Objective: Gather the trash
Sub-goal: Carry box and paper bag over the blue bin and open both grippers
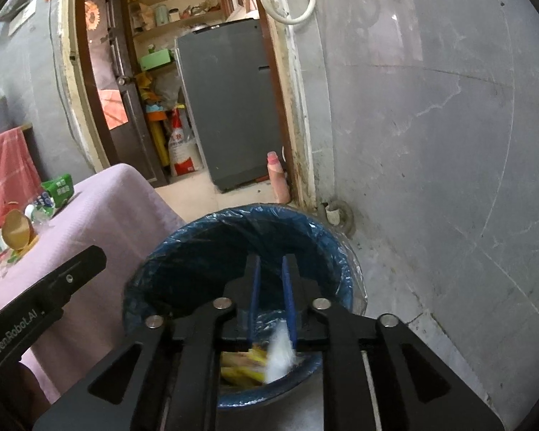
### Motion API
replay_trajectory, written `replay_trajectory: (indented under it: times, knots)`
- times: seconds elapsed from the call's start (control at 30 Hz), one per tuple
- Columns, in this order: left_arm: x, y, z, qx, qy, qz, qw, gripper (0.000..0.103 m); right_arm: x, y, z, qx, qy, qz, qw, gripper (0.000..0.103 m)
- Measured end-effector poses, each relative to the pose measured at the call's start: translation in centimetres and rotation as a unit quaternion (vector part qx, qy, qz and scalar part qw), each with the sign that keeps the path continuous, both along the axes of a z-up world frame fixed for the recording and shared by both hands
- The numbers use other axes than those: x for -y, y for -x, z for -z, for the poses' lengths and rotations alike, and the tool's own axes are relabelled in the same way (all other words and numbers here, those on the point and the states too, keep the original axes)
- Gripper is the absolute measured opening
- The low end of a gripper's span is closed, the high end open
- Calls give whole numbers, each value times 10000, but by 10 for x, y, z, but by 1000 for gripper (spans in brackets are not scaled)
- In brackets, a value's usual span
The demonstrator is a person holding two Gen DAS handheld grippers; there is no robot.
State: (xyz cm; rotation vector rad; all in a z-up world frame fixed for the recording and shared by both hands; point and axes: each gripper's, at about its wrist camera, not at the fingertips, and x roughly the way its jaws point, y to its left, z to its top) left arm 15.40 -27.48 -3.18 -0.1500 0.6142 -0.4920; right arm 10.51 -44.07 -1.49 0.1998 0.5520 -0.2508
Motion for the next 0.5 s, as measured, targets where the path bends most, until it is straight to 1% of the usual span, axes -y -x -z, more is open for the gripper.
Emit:
replay_trajectory:
  times: [0.03,0.1,0.17,0.2,0.23,0.27,0.3,0.33,0.37,0.4,0.43,0.47,0.5]
  knots:
    - [-2,1,-4,44,19,6,10000,30,-1,2,-1,55,-13,-9,10000,25]
    - [-6,4,-11,142,66,4,9999,35,-3,5,-8,204,-10,-35,9998,25]
    - [-12,7,-21,296,125,1,9995,42,-7,8,-17,362,11,-75,9993,29]
    - [-15,8,-25,353,133,-8,9993,43,-9,10,-22,471,24,-96,9988,30]
    - [-17,9,-29,424,131,-22,9990,46,-11,10,-27,544,32,-110,9985,34]
    - [-22,10,-34,508,123,-48,9986,49,-13,12,-31,641,35,-128,9979,44]
    - [-25,10,-38,576,116,-86,9982,52,-16,14,-36,766,30,-147,9970,48]
    - [-29,11,-41,641,122,-139,9978,56,-18,16,-40,853,24,-164,9962,53]
    - [-35,11,-45,709,140,-208,9972,60,-20,17,-44,946,23,-191,9953,53]
    - [-41,11,-48,762,156,-280,9966,62,-23,17,-48,1006,33,-211,9947,53]
    - [-47,11,-51,814,169,-350,9959,65,-26,18,-51,1070,47,-236,9940,55]
    - [-54,11,-54,875,174,-434,9951,71,-30,19,-55,1146,69,-255,9931,58]
    - [-59,11,-56,923,167,-497,9944,74,-34,20,-58,1227,85,-282,9920,61]
